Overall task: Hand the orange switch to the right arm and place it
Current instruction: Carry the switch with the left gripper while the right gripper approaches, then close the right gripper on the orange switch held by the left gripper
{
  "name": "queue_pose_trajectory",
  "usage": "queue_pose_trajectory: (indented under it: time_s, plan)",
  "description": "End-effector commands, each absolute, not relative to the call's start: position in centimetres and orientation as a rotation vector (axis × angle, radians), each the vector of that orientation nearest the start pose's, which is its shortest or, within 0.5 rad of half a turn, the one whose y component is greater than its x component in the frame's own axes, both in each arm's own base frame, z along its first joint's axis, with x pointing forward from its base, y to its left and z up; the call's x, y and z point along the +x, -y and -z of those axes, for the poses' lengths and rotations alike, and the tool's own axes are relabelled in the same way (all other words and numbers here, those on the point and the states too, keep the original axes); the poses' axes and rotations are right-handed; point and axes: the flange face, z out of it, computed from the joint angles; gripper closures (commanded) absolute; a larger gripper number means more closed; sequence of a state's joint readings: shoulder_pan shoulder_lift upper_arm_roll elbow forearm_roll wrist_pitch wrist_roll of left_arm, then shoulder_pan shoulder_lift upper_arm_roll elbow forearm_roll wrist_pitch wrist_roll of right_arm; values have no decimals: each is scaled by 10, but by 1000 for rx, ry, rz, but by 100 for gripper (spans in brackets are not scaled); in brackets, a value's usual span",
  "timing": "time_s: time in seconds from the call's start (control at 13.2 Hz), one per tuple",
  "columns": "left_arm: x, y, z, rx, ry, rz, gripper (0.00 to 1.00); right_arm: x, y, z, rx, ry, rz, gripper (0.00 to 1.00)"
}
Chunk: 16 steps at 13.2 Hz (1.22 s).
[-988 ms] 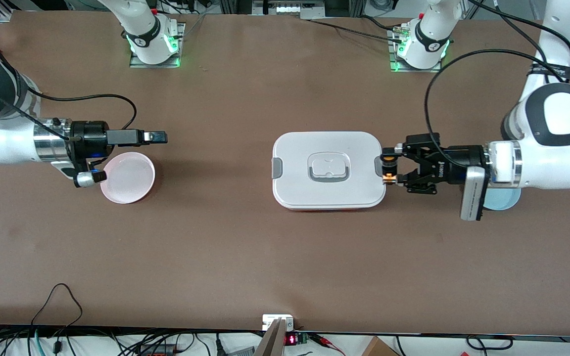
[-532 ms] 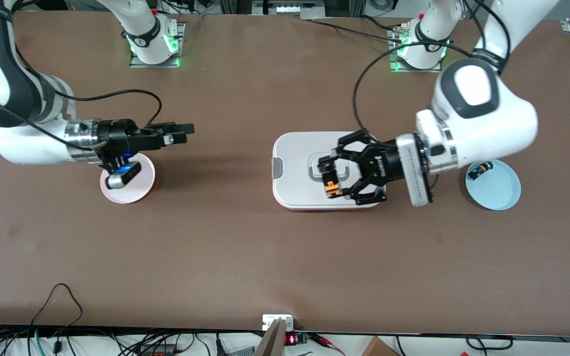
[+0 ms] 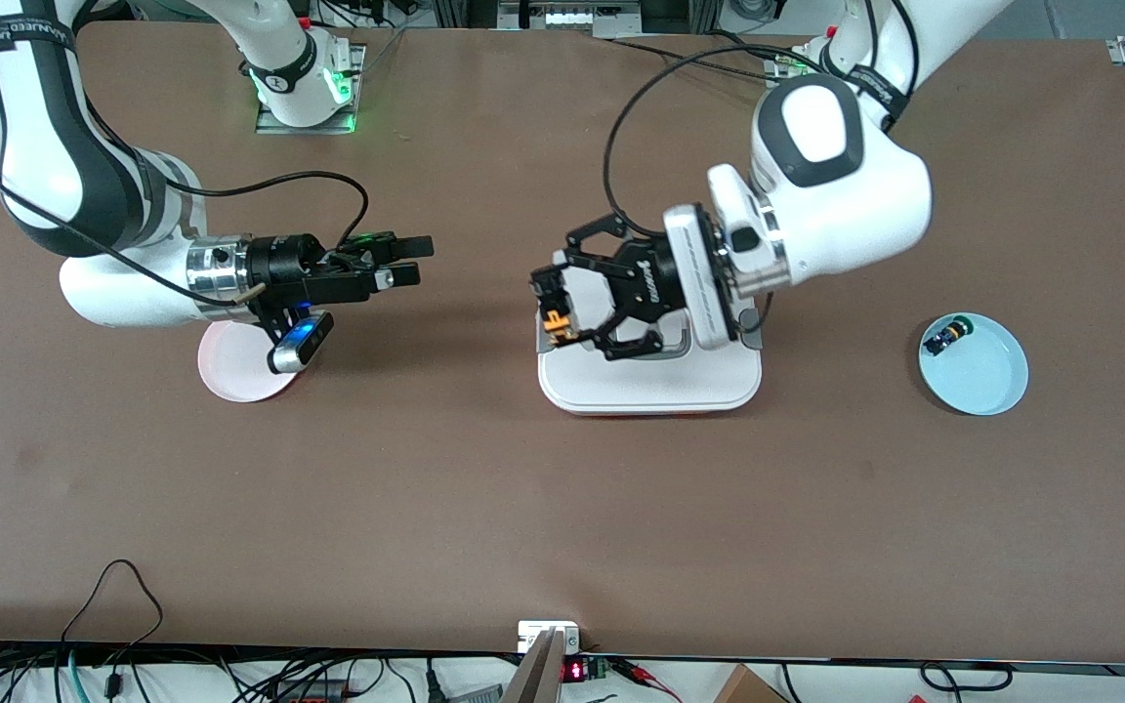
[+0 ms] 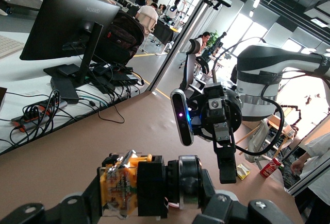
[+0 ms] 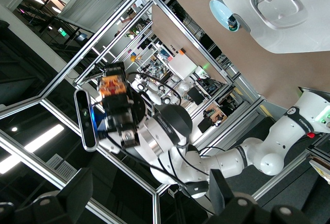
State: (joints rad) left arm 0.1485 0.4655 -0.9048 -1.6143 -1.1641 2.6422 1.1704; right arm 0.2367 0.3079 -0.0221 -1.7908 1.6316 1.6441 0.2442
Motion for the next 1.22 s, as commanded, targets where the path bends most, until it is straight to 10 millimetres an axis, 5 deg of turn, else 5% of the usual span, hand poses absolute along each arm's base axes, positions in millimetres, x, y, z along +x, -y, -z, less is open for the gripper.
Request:
queue_pose_trajectory:
  time_s: [0.0, 0.68, 1.14]
  plan:
    - [552, 410, -499, 1810, 792, -901, 72, 608, -255, -450, -1461, -498, -719, 0]
    - [531, 431, -497, 1836, 781, -909, 70, 611, -295, -423, -1428, -454, -788, 0]
    - [527, 436, -495, 1837, 769, -889, 70, 606, -287, -408, -1382, -384, -896, 0]
